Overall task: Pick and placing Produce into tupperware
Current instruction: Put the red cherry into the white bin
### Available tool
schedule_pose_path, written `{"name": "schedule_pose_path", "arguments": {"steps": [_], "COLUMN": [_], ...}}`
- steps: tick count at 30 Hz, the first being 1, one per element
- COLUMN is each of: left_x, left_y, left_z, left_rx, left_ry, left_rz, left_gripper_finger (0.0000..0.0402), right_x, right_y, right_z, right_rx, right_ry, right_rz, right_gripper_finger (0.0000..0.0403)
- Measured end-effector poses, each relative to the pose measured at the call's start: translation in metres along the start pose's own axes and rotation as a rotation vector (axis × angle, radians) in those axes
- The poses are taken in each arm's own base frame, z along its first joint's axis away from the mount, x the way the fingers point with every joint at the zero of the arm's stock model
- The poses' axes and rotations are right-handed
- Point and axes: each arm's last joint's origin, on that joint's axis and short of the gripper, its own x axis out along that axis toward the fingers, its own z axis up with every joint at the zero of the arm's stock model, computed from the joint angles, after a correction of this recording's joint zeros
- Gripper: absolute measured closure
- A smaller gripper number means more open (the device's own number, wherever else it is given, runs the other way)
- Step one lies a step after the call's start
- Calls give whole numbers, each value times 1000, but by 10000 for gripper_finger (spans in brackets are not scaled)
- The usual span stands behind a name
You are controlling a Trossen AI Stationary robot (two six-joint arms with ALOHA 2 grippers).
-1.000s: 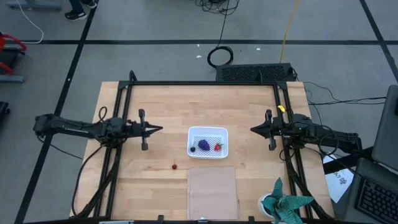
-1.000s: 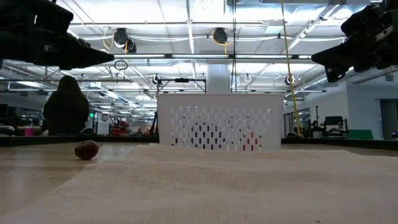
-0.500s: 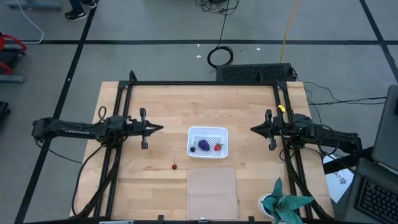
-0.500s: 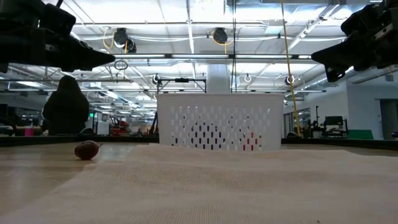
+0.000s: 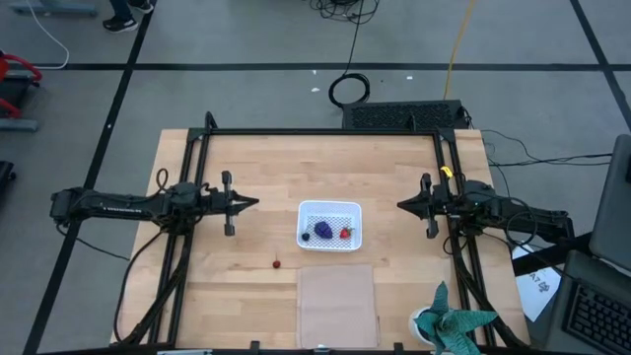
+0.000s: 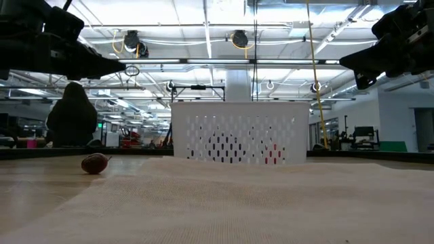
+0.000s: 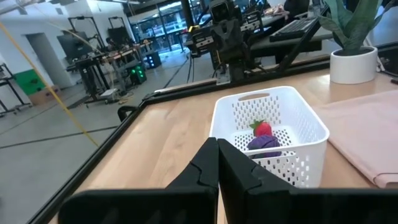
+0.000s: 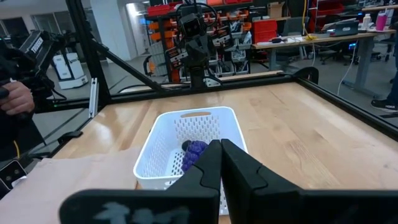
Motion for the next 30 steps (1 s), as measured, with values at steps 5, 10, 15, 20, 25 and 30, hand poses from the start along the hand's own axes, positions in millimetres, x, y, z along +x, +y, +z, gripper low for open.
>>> {"name": "schedule_pose_path", "arguments": {"steps": [5,10,15,20,25,30], "left_x": [0,0,0,0,0,0], "left_y": [-1,-1,-2,-3,-3,-3], "left_z": [0,1,-4,-6,-6,-5], "left_rx": [0,0,-23,2,15,2], "left_ry": [-2,-15,35,49,49,43], "left_rz": [-25,-44,-55,-59,-58,-55], "left_gripper_finger": [401,400,394,381,376,376], "right_x": [0,0,1,4,5,5], "right_y": [0,0,0,-1,-2,-2], "right_z": [0,0,-2,-7,-7,-7], "right_rx": [0,-1,-2,2,-1,-2], "right_ry": [0,0,-7,-29,-50,-50], "right_rz": [0,0,1,4,6,6], "right_gripper_finger": [403,403,403,403,403,403]}}
